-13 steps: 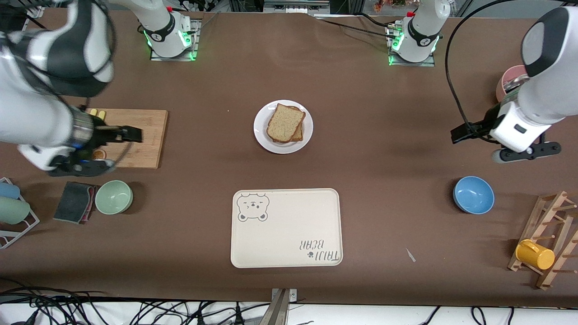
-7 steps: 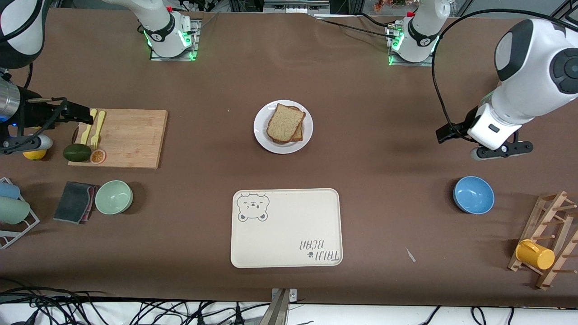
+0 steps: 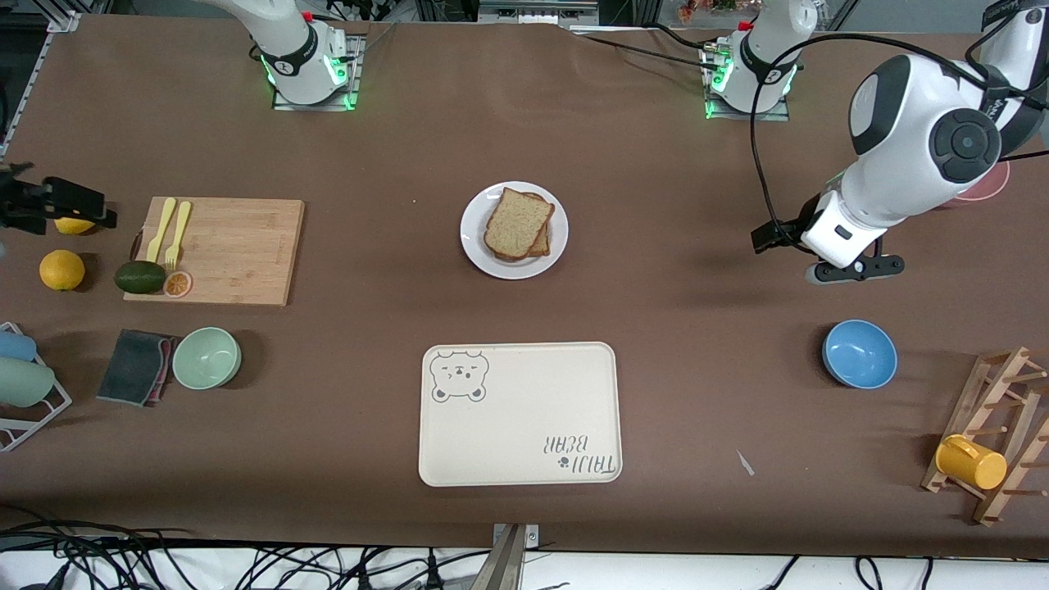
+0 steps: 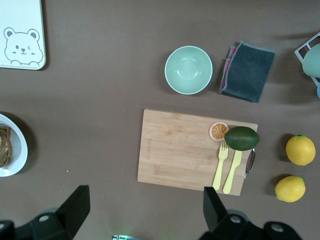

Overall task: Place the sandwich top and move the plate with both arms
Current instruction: 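Retract the right gripper while the left gripper moves toward the plate, then reach the left gripper to the white plate rim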

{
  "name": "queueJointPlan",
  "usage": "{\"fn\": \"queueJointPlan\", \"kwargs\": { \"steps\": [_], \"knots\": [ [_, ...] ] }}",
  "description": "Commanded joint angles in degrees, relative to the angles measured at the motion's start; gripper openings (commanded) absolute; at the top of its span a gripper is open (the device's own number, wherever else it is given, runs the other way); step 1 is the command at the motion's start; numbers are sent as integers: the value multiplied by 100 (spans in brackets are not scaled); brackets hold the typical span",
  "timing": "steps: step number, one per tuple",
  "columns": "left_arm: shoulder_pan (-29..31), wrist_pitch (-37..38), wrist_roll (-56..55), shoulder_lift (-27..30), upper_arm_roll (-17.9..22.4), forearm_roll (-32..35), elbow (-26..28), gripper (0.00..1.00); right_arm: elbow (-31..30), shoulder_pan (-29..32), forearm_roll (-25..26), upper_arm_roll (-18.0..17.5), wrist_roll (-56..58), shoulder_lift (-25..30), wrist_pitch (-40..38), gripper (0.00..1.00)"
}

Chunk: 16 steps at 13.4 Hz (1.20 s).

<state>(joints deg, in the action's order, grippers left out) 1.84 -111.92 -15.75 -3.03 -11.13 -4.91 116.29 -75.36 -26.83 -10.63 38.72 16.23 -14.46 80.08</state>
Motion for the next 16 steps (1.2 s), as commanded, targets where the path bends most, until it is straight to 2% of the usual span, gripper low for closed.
{"fn": "queueJointPlan", "kwargs": {
  "steps": [1, 3, 6, 8, 10, 12, 14, 16],
  "knots": [
    [19, -470, 19, 285, -30, -351, 630, 100, -224, 658, 464, -1003, -41, 381, 26, 100],
    [10, -690, 37, 312, -30, -650, 894, 100, -452, 1159, 570, -1557, -58, 566, 113, 100],
    [36, -971, 359, 277, -30, -1439, 1167, 100, -961, 1977, 930, -2611, -268, 952, 586, 100],
    [150, -1130, 1402, 285, -21, -2370, 1457, 100, -1443, 2417, 1036, -3131, -427, 1303, 894, 100],
    [238, -1262, 1820, 277, -21, -2733, 1607, 100, -1910, 2778, 1212, -3597, -786, 1681, 1097, 100],
    [133, -1271, 1829, 181, -47, -2866, 1573, 100, -1991, 3155, 1213, -4045, -911, 1771, 1115, 100],
    [107, -1481, 1847, 40, -266, -2971, 1520, 100, -1991, 3192, 1152, -4100, -929, 1788, 1054, 100],
    [107, -1544, 1908, 39, -442, -3514, 1607, 100, -1973, 3184, 1142, -4039, -946, 1815, 1054, 100]
  ]
}}
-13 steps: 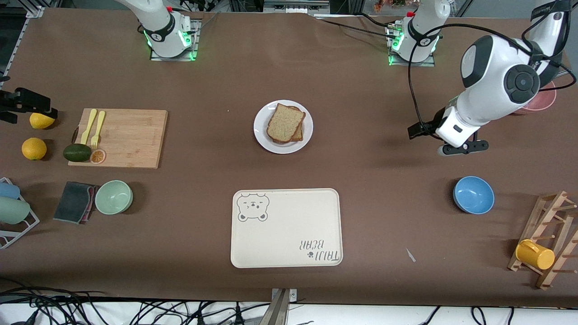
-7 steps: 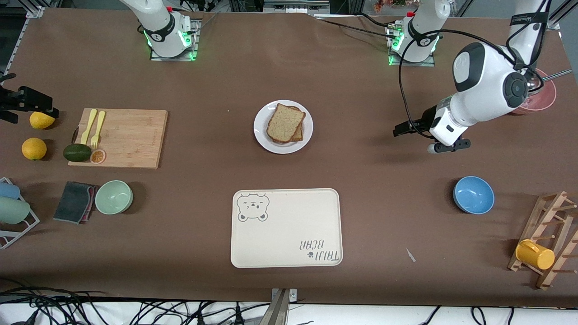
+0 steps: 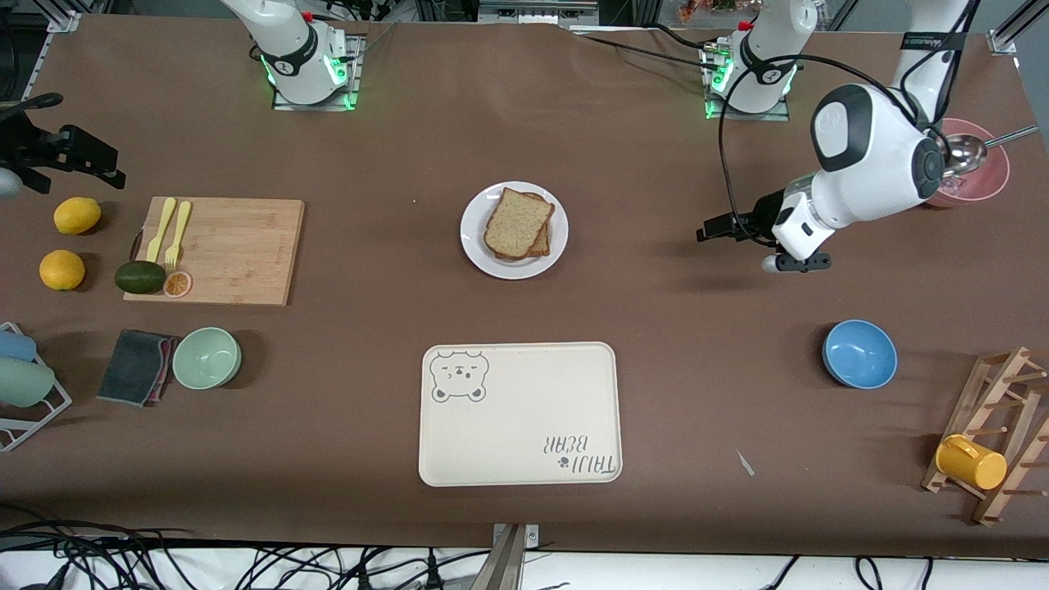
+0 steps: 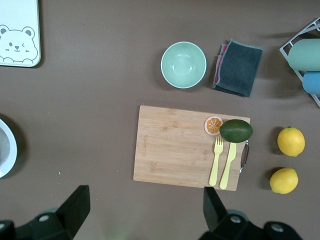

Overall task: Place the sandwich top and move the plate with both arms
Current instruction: 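Reach the left gripper to the white plate rim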

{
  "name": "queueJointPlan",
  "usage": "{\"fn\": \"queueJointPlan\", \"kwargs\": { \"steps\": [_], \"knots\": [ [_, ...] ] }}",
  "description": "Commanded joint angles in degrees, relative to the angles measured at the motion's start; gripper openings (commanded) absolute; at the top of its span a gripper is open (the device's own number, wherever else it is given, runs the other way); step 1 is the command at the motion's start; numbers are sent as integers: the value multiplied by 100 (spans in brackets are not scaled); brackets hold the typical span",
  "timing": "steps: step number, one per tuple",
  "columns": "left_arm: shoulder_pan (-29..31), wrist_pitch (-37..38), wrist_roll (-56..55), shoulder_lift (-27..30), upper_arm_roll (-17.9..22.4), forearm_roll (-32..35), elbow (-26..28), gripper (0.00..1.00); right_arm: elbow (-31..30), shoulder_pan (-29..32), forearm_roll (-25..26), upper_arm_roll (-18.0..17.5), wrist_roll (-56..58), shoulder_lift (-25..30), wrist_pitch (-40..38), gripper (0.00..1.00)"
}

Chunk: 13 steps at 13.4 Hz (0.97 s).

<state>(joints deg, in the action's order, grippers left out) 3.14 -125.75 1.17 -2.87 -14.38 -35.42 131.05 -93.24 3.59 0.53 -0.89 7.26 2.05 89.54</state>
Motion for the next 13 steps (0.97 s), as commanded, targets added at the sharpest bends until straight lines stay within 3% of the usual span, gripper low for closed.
{"fn": "queueJointPlan", "kwargs": {
  "steps": [1, 3, 6, 9, 13],
  "knots": [
    [-24, -265, 452, -3, -231, -718, 253, 100, -168, 142, 26, -60, -41, 156, 108, 100],
    [-24, -616, 1214, -3, -424, -1508, 543, 100, -142, 63, 26, -8, -23, 94, 116, 100],
    [-33, -731, 2787, -502, -566, -3019, 667, 100, -19, -280, -44, 432, -5, -28, 108, 100],
    [-94, -801, 4158, -1030, -618, -4329, 667, 100, 8, -271, -194, 432, 3, -73, 151, 100],
    [-585, -1284, 4951, -1312, -698, -5384, 676, 100, 8, -280, -124, 432, -23, -73, 160, 100]
  ]
}}
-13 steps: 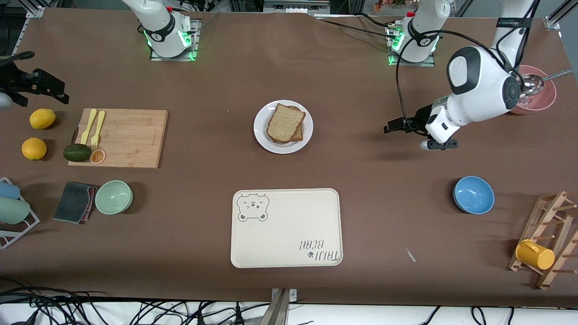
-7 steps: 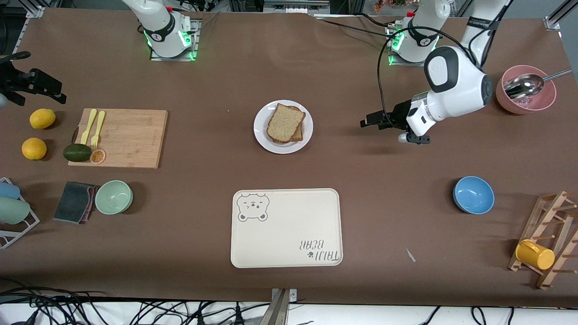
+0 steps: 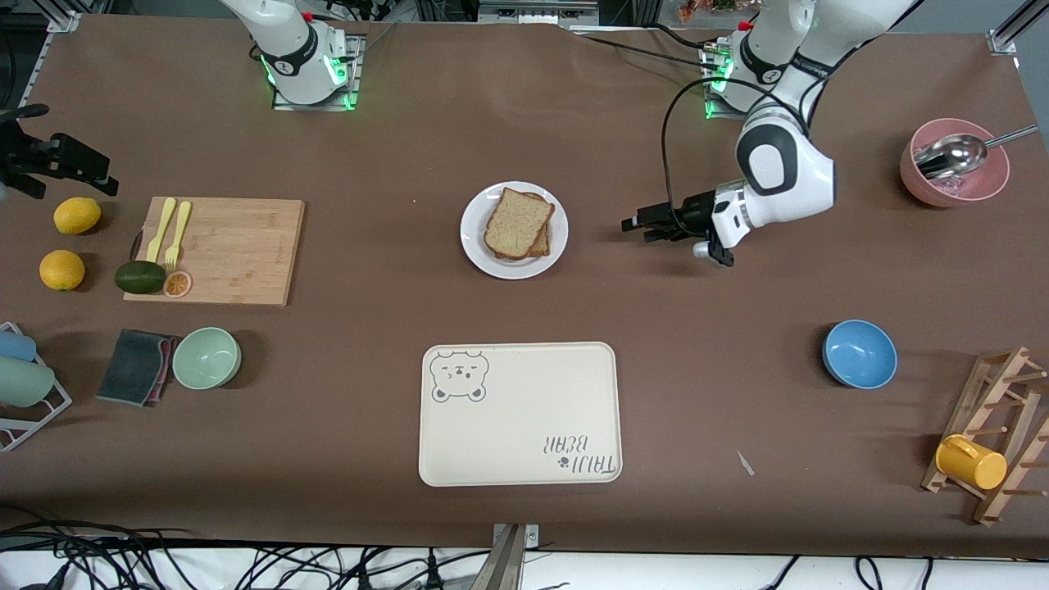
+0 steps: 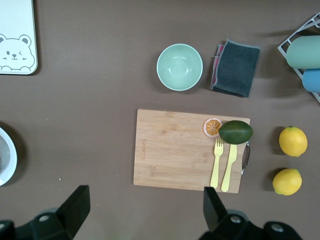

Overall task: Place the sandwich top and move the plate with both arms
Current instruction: 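Reach the left gripper to the white plate rim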

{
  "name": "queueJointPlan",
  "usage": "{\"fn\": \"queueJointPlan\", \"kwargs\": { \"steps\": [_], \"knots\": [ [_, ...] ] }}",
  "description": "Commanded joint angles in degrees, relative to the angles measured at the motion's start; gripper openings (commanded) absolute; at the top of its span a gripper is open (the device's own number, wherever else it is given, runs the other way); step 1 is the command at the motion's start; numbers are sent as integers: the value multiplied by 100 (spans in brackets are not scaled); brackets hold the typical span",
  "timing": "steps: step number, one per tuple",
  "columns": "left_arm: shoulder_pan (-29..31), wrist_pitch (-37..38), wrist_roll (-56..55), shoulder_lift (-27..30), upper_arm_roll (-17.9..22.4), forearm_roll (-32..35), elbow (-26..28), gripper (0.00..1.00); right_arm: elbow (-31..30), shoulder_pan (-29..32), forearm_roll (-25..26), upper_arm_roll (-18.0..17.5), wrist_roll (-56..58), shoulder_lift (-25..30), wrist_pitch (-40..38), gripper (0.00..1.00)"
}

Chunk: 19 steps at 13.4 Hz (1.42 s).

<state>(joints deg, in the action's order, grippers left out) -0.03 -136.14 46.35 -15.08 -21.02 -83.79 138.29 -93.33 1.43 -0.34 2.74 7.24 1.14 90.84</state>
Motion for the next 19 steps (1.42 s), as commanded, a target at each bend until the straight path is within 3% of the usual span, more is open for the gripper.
{"fn": "queueJointPlan", "kwargs": {
  "steps": [1, 4, 8, 19],
  "knots": [
    [-374, -255, 889, -161, -34, -1029, -47, 100, 8, -72, -27, 69, -21, 9, 65, 100],
    [-532, -264, 2130, -477, -95, -2182, -4, 99, 8, -72, -10, 42, -30, -17, 205, 100],
    [-752, -255, 2827, -794, -218, -3080, -82, 97, 17, -72, -10, 60, -21, -61, 206, 100],
    [-1289, -536, 3055, -1497, -218, -3784, -733, 89, 17, -90, -27, 42, -30, -79, 188, 100]
  ]
}}
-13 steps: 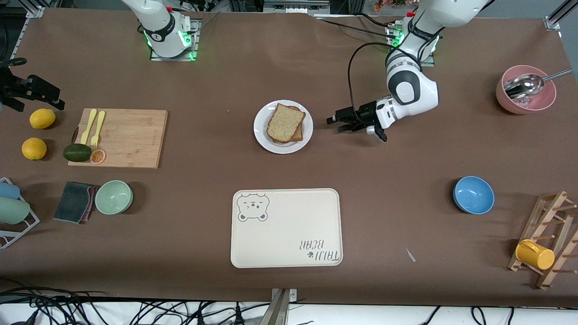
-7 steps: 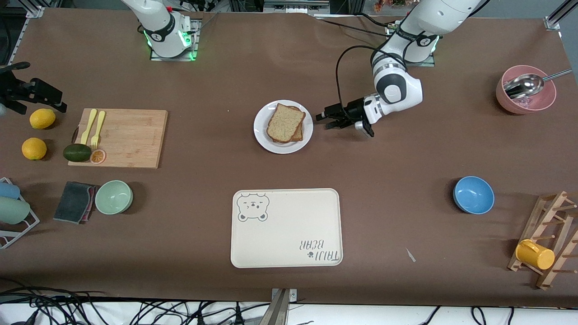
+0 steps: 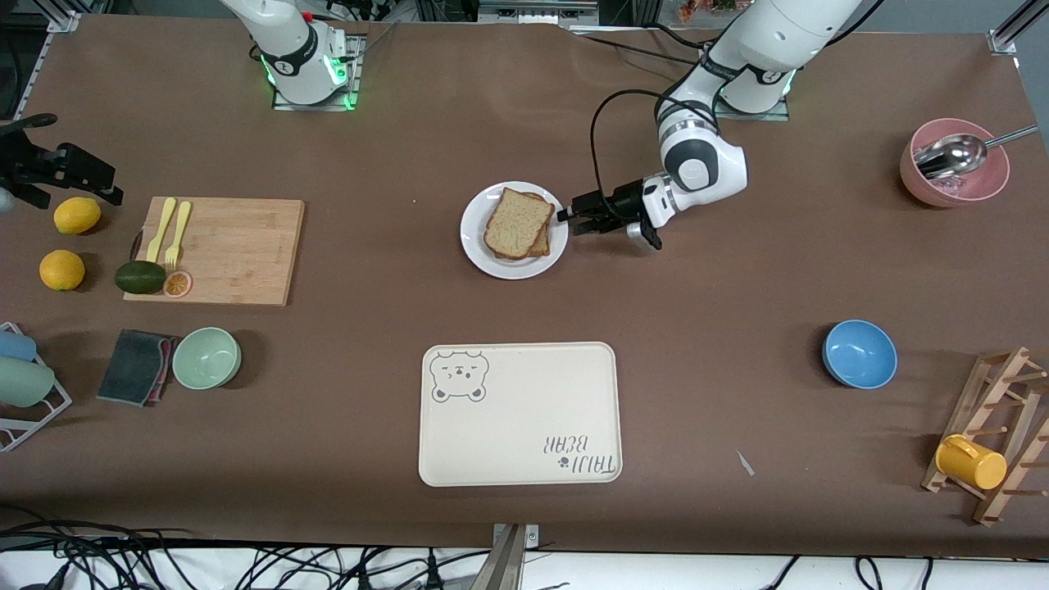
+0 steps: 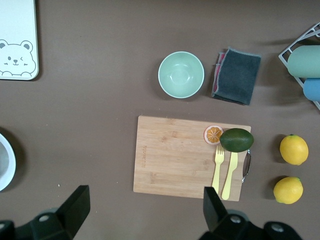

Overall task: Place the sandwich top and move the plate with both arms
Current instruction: 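Reach the left gripper to the white plate rim, then grasp the plate rim with the left gripper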

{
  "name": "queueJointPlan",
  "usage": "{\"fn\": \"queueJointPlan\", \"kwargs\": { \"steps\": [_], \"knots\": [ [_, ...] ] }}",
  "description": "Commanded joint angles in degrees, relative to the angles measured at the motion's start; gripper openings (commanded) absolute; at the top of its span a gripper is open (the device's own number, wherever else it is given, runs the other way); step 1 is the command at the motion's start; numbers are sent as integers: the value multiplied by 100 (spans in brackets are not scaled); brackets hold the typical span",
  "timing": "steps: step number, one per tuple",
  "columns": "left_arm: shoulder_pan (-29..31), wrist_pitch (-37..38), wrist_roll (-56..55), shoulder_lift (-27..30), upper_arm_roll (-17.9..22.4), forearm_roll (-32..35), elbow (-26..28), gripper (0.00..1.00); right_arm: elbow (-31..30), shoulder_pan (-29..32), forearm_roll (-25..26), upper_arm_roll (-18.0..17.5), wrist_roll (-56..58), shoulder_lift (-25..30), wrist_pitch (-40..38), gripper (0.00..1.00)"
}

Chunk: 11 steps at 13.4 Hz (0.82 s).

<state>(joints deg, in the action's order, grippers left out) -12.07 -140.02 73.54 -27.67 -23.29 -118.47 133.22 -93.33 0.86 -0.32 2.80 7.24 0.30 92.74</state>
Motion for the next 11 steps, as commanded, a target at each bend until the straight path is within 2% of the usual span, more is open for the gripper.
{"fn": "queueJointPlan", "kwargs": {
  "steps": [1, 5, 11],
  "knots": [
    [-85, -149, 441, -291, 17, -370, -262, 86, 17, -33, -47, 36, -30, 5, -11, 100],
    [-85, -149, 495, -327, 9, -379, -288, 74, 17, -33, -56, 54, -30, 5, -28, 100],
    [-94, -149, 503, -388, 9, -370, -306, 48, 17, -16, -56, 63, -30, 5, -37, 100]
  ]
}}
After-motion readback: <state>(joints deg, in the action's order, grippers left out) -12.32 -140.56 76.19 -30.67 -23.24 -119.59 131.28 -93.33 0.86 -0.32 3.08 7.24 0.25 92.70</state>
